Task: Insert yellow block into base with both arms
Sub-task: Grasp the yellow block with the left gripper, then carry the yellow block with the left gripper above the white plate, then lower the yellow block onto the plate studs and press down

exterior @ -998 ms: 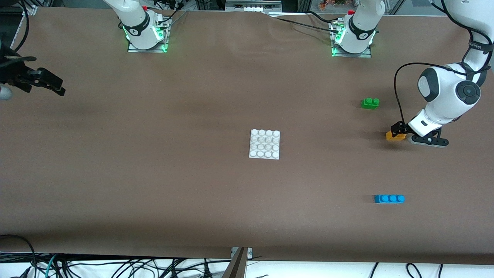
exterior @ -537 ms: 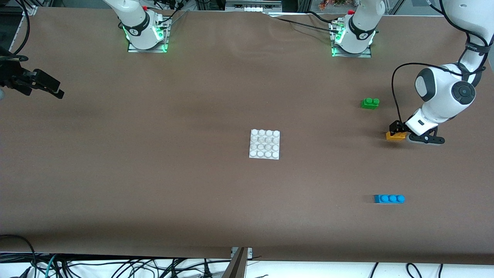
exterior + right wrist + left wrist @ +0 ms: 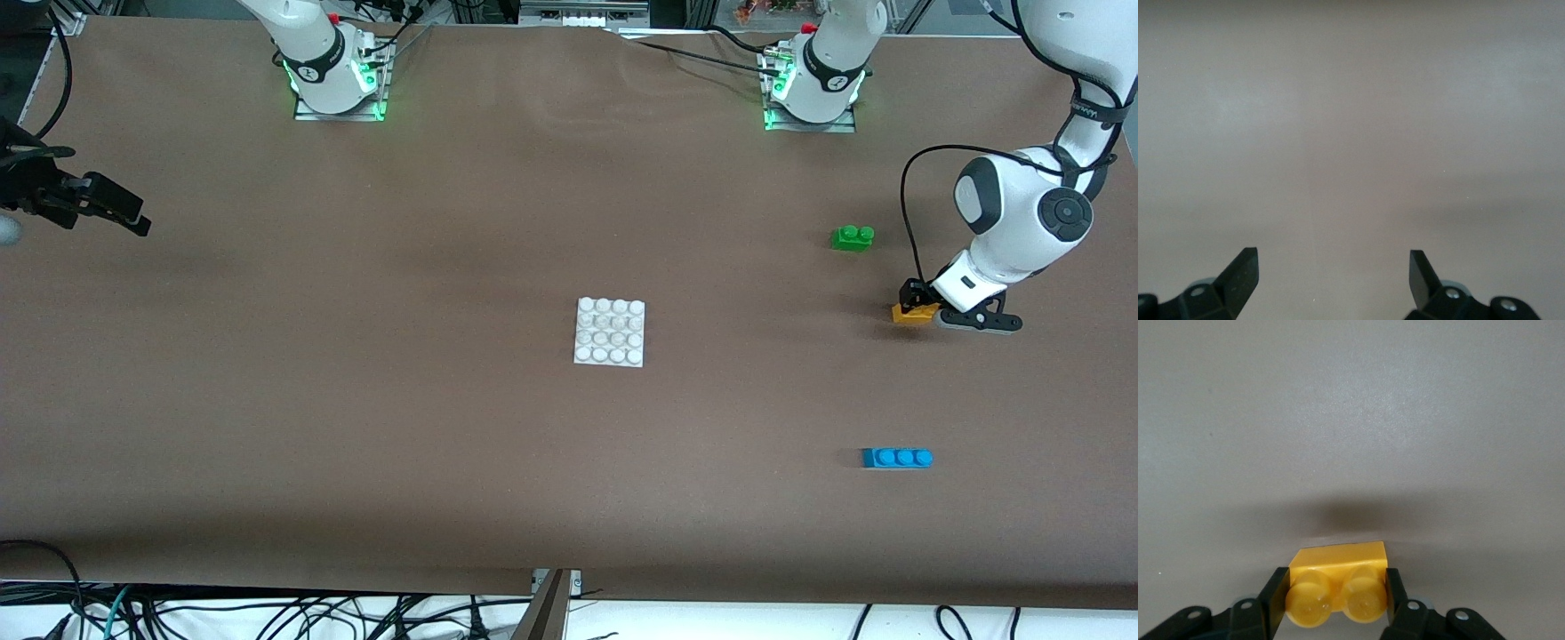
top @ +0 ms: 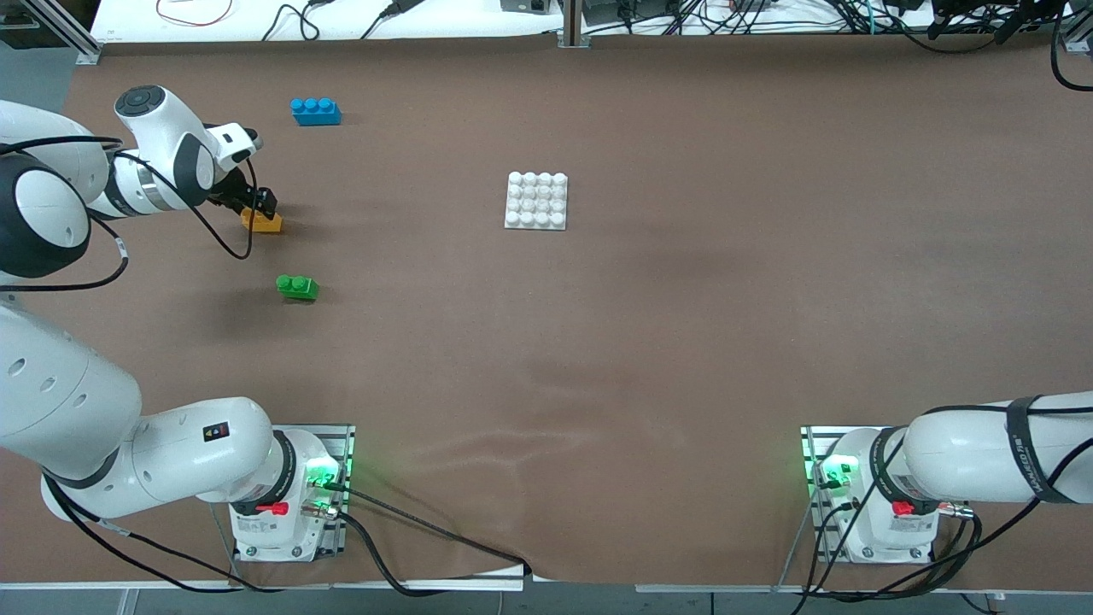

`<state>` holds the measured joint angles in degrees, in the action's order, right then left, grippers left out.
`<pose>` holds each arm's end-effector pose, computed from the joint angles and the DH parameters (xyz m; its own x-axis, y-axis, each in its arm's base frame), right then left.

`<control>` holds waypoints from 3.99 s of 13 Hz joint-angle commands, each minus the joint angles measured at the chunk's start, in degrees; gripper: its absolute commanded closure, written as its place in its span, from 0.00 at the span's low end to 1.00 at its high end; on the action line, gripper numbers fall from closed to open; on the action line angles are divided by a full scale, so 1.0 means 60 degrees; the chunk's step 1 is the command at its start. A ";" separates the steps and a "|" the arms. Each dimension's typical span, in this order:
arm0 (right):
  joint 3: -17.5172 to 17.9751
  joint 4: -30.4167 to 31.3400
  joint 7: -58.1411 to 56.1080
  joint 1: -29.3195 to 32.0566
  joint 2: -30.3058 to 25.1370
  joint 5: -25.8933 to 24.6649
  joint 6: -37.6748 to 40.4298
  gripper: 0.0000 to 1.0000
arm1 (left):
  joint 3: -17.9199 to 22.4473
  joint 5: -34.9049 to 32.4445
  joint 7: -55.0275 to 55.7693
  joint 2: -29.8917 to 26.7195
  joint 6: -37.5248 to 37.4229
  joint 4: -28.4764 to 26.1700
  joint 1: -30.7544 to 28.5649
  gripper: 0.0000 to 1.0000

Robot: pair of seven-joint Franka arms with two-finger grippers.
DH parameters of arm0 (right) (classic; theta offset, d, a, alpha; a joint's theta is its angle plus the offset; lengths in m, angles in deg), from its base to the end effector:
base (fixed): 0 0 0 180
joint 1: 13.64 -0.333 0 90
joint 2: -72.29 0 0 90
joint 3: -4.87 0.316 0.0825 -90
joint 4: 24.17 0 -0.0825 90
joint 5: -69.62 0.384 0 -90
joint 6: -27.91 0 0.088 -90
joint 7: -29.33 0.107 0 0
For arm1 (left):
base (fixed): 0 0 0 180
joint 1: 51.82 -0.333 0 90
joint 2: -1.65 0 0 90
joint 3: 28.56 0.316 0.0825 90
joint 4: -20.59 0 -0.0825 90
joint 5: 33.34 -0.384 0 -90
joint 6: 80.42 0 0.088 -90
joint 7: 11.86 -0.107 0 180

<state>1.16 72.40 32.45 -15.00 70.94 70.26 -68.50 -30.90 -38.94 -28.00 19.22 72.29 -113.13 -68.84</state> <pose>0.5547 -0.0221 0.5929 0.9951 -0.0966 0.0200 -0.0963 -0.9953 -0.0138 0.5052 0.1288 0.2075 0.9939 -0.1098 0.0135 -0.1092 -0.9932 -0.0399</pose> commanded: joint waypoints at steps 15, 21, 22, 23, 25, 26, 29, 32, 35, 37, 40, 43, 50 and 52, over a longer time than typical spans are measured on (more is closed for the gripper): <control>0.0136 0.0047 -0.0168 0.0051 -0.0053 -0.0326 -0.0163 0.00 | -0.5756 0.1225 0.4762 -0.2123 -0.7933 0.4079 -0.0034 0.50; 0.0136 0.0047 -0.0168 0.0066 -0.0053 -0.0326 -0.0163 0.00 | -0.6730 0.0787 0.7202 -0.0004 -0.5770 0.4431 0.1151 0.50; 0.0136 0.0047 -0.0168 0.0066 -0.0053 -0.0326 -0.0163 0.00 | -0.6744 0.0713 0.7507 0.0524 -0.5503 0.4460 0.1211 0.49; 0.0136 0.0047 -0.0168 0.0051 -0.0053 -0.0326 -0.0148 0.00 | -0.6715 0.0713 0.7568 0.0747 -0.5486 0.4765 0.1270 0.50; 0.0136 0.0047 -0.0168 0.0066 -0.0053 -0.0326 -0.0163 0.00 | -0.6614 0.0669 0.7874 0.1536 -0.5225 0.5088 0.2055 0.51; 0.0136 0.0047 -0.0168 0.0066 -0.0053 -0.0326 -0.0148 0.00 | -0.6018 0.0132 0.8486 0.1844 -0.5034 0.5322 0.2786 0.52; 0.0136 0.0047 -0.0183 0.0066 -0.0053 -0.0326 -0.0134 0.00 | -0.5324 -0.1000 0.9720 0.2971 -0.4929 0.6609 0.4315 0.52; 0.0136 0.0047 -0.0183 0.0066 -0.0053 -0.0311 -0.0119 0.00 | -0.5221 -0.2096 0.9781 0.3721 -0.4929 0.7477 0.4755 0.52; 0.0136 0.0047 -0.0183 0.0066 -0.0053 -0.0326 -0.0119 0.00 | -0.5046 -0.2901 0.9752 0.3986 -0.4187 0.7492 0.4815 0.51; 0.0136 0.0047 -0.0183 0.0066 -0.0053 -0.0326 -0.0119 0.00 | -0.5001 -0.3154 0.9955 0.4044 -0.4094 0.7361 0.4888 0.51; 0.0136 0.0032 -0.0183 0.0066 -0.0053 -0.0311 -0.0104 0.00 | -0.4797 -0.3242 1.0673 0.4162 -0.4138 0.7317 0.5224 0.51; 0.0136 0.0047 -0.0183 0.0066 -0.0053 -0.0311 -0.0104 0.00 | -0.4767 -0.3301 1.0733 0.4191 -0.4138 0.7156 0.5269 0.51; 0.0136 0.0032 -0.0168 0.0066 -0.0053 -0.0311 -0.0104 0.00 | -0.4752 -0.3726 1.0733 0.4264 -0.4124 0.7053 0.5269 0.52; 0.0136 0.0032 -0.0168 0.0051 -0.0053 -0.0326 -0.0104 0.00 | -0.4723 -0.3740 1.0733 0.4265 -0.4124 0.7053 0.5284 0.52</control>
<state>1.60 72.46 31.94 -15.02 71.05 68.94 -69.16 -59.80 -59.33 35.15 44.94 47.65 -70.77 -37.72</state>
